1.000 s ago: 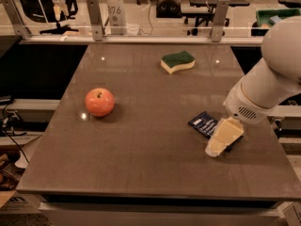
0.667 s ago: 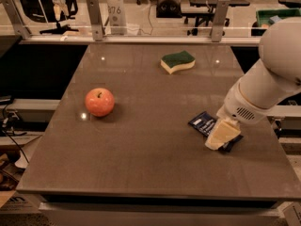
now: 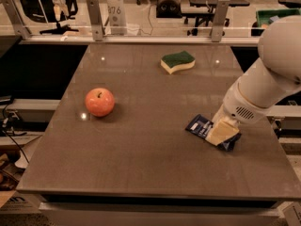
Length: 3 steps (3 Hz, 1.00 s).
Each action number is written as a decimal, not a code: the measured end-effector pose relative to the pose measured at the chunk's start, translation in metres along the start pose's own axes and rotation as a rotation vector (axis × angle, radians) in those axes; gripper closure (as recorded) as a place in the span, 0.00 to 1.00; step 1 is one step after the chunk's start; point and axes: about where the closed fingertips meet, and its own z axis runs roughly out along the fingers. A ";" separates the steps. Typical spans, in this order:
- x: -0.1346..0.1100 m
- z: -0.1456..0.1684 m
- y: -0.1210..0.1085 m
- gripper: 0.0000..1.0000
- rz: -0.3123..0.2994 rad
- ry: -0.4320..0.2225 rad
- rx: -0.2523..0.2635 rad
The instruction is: Move rxbar blueberry near sponge
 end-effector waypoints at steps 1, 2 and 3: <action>0.000 0.000 0.000 1.00 0.000 0.000 0.000; -0.009 -0.012 -0.007 1.00 -0.007 -0.016 0.004; -0.022 -0.026 -0.022 1.00 -0.012 -0.035 0.020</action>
Offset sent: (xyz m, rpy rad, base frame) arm 0.0231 0.0008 0.0391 0.0317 -0.0344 0.0125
